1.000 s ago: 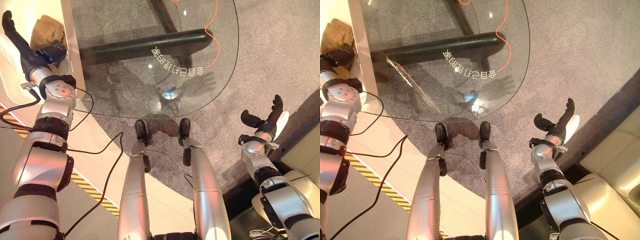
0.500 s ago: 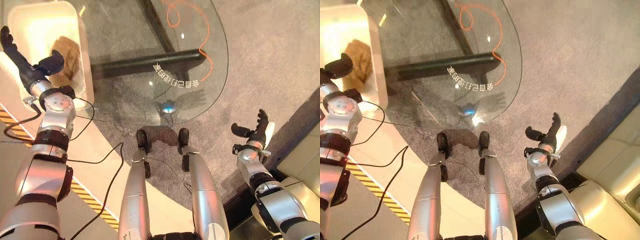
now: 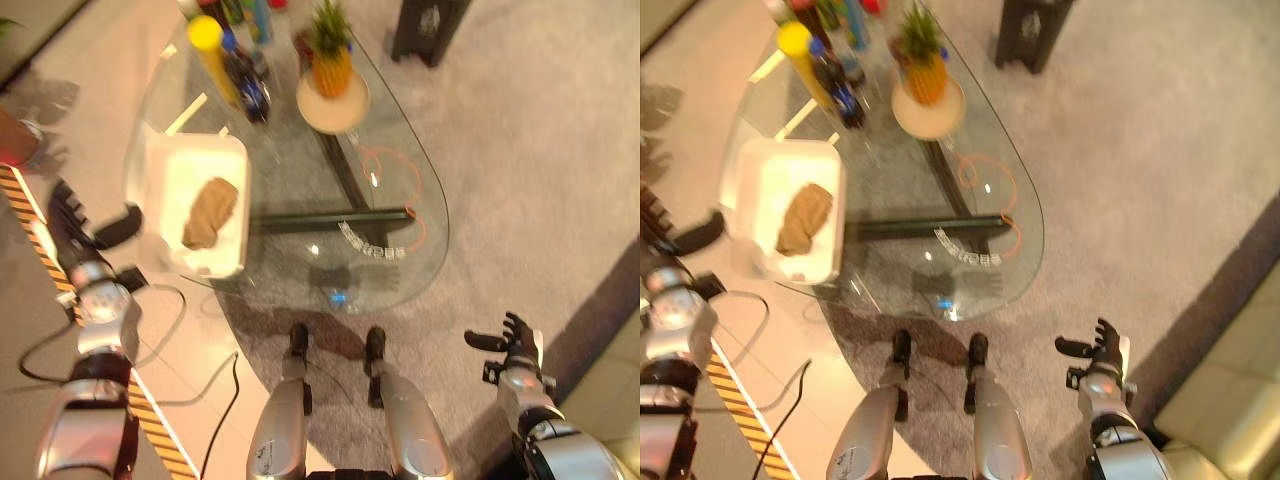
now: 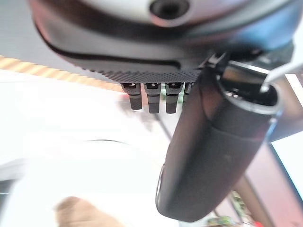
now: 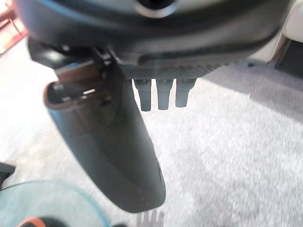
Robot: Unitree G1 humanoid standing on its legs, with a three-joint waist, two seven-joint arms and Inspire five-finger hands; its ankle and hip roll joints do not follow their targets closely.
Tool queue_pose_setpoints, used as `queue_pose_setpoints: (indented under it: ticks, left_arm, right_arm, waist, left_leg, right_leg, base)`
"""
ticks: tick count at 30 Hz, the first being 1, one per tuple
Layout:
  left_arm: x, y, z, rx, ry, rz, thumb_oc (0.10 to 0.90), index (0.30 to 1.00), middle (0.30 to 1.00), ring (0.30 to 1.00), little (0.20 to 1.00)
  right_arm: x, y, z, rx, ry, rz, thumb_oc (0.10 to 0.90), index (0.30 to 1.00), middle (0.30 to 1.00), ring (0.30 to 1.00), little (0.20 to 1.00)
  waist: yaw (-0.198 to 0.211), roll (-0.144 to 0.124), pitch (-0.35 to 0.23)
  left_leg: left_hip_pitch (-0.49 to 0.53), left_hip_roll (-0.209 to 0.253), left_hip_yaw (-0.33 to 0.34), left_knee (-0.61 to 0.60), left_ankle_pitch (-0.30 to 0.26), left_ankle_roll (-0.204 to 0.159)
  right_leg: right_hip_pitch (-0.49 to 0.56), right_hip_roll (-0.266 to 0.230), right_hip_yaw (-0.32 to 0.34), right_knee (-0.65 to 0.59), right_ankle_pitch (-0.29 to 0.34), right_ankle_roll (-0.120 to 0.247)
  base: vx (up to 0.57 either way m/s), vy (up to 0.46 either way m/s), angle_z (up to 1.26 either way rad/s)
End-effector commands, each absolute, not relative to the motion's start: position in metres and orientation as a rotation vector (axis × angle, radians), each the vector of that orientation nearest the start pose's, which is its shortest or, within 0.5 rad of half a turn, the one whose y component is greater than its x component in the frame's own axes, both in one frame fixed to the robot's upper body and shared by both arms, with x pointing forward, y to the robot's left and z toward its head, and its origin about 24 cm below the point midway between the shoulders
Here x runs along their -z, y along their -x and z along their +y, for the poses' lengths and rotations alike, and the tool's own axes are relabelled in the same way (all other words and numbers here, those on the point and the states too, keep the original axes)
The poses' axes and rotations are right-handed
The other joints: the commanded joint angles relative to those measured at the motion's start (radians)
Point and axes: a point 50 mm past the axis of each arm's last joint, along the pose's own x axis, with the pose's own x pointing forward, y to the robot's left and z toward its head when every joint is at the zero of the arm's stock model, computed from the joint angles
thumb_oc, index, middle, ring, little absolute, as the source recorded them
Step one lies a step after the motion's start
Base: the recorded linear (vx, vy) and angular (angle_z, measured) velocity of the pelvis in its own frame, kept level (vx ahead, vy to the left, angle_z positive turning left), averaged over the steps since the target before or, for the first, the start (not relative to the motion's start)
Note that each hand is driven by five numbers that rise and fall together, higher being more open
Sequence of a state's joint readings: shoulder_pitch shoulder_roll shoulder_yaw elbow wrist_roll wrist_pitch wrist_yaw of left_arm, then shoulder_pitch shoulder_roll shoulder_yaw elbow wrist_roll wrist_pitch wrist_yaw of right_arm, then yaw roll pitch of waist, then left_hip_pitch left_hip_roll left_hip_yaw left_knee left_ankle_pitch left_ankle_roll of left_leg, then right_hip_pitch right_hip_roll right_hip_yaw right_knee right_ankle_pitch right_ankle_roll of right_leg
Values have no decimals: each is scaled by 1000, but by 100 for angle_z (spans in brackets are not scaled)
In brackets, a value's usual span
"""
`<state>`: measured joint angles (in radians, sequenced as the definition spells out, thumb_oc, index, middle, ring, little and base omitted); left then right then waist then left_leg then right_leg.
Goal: Wipe the table with a cloth and put it in the basket.
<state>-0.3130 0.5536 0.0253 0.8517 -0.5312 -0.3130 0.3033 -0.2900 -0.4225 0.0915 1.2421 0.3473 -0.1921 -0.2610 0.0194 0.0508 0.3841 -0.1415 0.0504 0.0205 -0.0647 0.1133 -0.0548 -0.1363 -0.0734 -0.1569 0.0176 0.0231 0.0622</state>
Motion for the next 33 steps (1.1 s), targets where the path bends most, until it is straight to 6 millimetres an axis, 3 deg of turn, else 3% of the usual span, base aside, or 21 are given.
queue_pose_setpoints:
  ticks: [1, 7, 14, 25, 33]
  left_arm:
    - [3, -242, 350, -672, -40, 197, 800, 900, 900, 900, 900]
    - [81, -181, 328, -603, -74, 596, 800, 900, 900, 900, 900]
    - [124, -130, 302, -471, -114, 874, 800, 900, 900, 900, 900]
    - [147, -103, 276, -235, -213, 1129, 800, 900, 900, 900, 900]
    - [150, -104, 265, -201, -191, 1151, 800, 900, 900, 900, 900]
  right_arm:
    - [106, -161, -318, 481, 361, 884, 800, 900, 900, 900, 900]
    - [128, -123, -309, 392, 419, 1093, 800, 900, 900, 900, 900]
    - [140, -102, -298, 305, 437, 1218, 800, 900, 900, 900, 900]
    - [150, -89, -280, 200, 467, 1322, 800, 900, 900, 900, 900]
    - [153, -93, -272, 144, 502, 1335, 800, 900, 900, 900, 900]
  waist:
    - [22, -24, -206]
    - [30, -33, -306]
    - [29, -48, -333]
    - [12, -50, -333]
    - [1, -46, -332]
  left_leg:
    - [28, -71, 9, 14, -86, -4]
    - [126, -61, 4, -8, -109, -3]
    - [182, -47, 22, -12, -131, 0]
    - [211, -34, 53, -6, -147, 4]
    - [225, -27, 64, -9, -152, 5]
  right_leg:
    - [24, -22, -27, 33, -48, 39]
    - [135, -20, -40, -16, -49, 41]
    - [193, -23, -50, -38, -53, 44]
    - [211, -33, -58, -39, -53, 48]
    - [220, -37, -46, -46, -49, 51]
  base:
    - [222, -16, 20]
    - [160, -5, 12]
    - [50, 4, -2]
    - [0, 0, 0]
    - [-1, 8, -7]
